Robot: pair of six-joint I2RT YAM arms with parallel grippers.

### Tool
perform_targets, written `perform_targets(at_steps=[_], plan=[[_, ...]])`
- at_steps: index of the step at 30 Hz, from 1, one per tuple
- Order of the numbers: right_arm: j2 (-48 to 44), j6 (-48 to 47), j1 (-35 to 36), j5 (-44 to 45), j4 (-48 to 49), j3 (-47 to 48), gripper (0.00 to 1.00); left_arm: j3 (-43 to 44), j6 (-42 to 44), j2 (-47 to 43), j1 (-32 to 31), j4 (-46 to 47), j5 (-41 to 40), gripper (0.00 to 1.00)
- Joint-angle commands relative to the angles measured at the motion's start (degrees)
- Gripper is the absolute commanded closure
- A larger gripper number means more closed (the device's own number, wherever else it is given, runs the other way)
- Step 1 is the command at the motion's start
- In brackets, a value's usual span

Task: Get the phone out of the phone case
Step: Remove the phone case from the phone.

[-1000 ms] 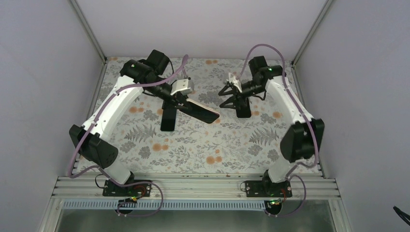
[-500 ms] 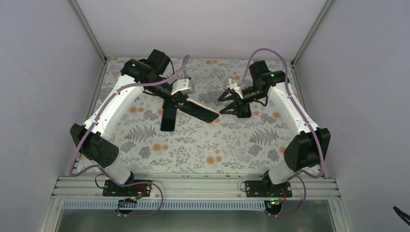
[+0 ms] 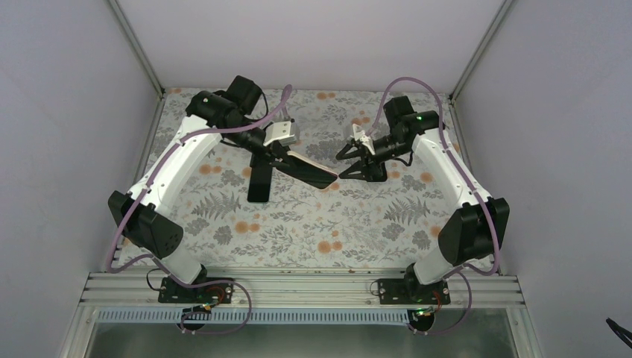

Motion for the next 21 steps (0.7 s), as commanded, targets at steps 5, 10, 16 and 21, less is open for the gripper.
perform_targets(at_steps=[5,10,16,21], plan=[[-0.58,-0.81,0.84,-2.00,-0.04,-0.18,0.38,2.73,0.81,0.33,0.37,0.67,3.37,0.98],[0.37,-0.60,1.04,-2.32,0.33,0.36,0.38,2.75,0.86,0.20,0.37,0.72,3.59,0.98],[-0.43,7.42,1.19,1.02,10.12,-0.86,0.42,2.29,0.57,-0.51,0.37,0.63,4.71,0.98],[1.32,9.43,1.17,4.10,13.56,0.59,0.41,0.03,1.04,-1.99,0.24,0.63,6.24,0.98]])
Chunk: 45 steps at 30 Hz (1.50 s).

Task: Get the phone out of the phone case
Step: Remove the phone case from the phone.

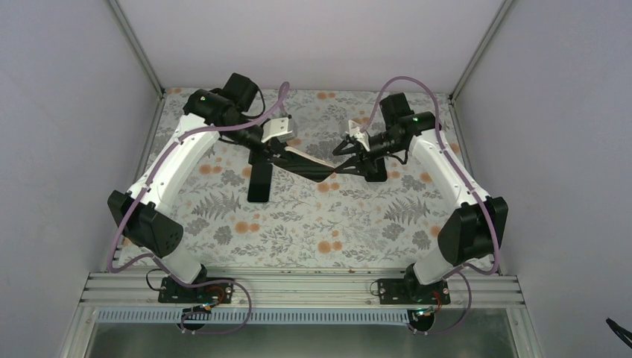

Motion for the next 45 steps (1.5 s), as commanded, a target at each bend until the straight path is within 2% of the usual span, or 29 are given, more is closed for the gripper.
perform_targets(at_steps=[1,5,22,27,35,42,45], plan=[[2.45,2.21,0.25,2.58,4.97,2.53,0.41,-0.97,1.32,-2.69,-0.87,-0.11,7.26,0.98],[4.83,0.25,0.31,2.60,2.28,5.51,0.41,-2.13,1.79,-3.39,-0.92,-0.11,7.35,0.98],[9.75,0.82,0.24,6.92,3.22,8.67,0.42,-3.93,2.94,-4.70,-1.09,-0.11,8.92,0.98],[9.16,2.63,0.95,7.46,5.50,7.32,0.41,-3.39,3.34,-4.23,-1.09,-0.11,11.62,0.98],[3.95,9.22,11.08,8.84,12.05,4.08,0.34,0.86,2.61,-0.75,-1.09,-0.02,14.34,0.98],[9.47,6.53,15.95,0.42,1.62,15.93,0.32,4.57,1.86,0.65,-1.09,0.18,13.18,0.98],[10.95,7.45,17.73,1.32,0.26,20.75,0.33,3.98,1.63,0.66,-1.09,0.73,13.18,0.98]])
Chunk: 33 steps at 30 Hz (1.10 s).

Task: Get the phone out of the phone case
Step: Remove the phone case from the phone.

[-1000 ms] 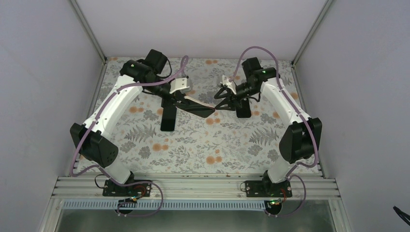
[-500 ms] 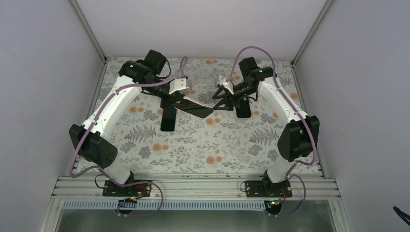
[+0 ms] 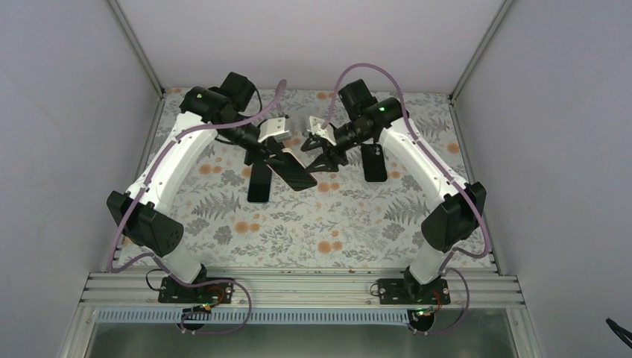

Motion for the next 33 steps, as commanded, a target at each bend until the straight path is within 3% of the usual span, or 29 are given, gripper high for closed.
perform_targets(at_steps=[1,6,14,18,24,33], plan=[[1.94,4.00,4.33,-3.63,3.29,6.02,0.34,1.65,0.90,0.32,-1.86,4.88,13.29,0.98],[0.20,7.00,4.94,2.67,9.62,2.64,0.34,2.74,0.93,-0.11,-1.80,4.41,13.70,0.98],[-8.60,0.99,3.67,-0.06,2.90,-6.13,0.20,0.91,1.99,-1.46,-0.08,3.90,11.40,0.98],[-13.56,0.82,1.41,1.70,1.84,-12.07,0.18,0.63,2.22,-2.00,0.57,3.91,11.00,0.98],[-18.95,1.07,-3.64,1.39,3.28,-17.02,0.23,-0.24,2.23,-2.24,0.58,3.97,10.69,0.98],[-18.21,3.00,-6.15,2.18,9.23,-19.50,0.33,-0.13,1.61,-3.28,0.59,4.00,10.58,0.98]])
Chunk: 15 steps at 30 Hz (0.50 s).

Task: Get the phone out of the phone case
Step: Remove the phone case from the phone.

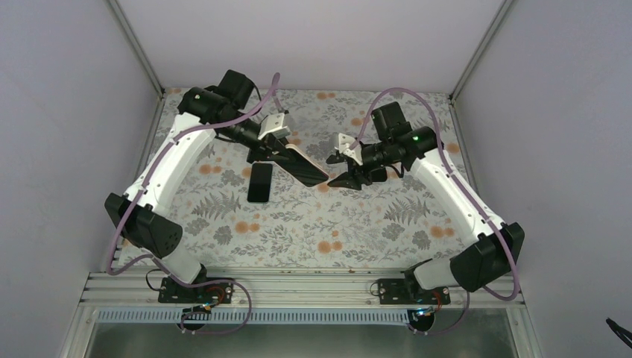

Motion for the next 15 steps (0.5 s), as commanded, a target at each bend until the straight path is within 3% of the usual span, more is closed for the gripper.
perform_targets(at_steps=[1,15], plan=[[0.62,0.85,-2.25,-0.24,4.04,-0.92,0.34,0.05,0.76,-3.06,0.15,0.81,3.45,0.98],[2.91,-1.93,-5.99,-4.65,3.59,-1.63,0.37,0.48,0.67,-2.93,0.14,0.75,3.27,0.98]])
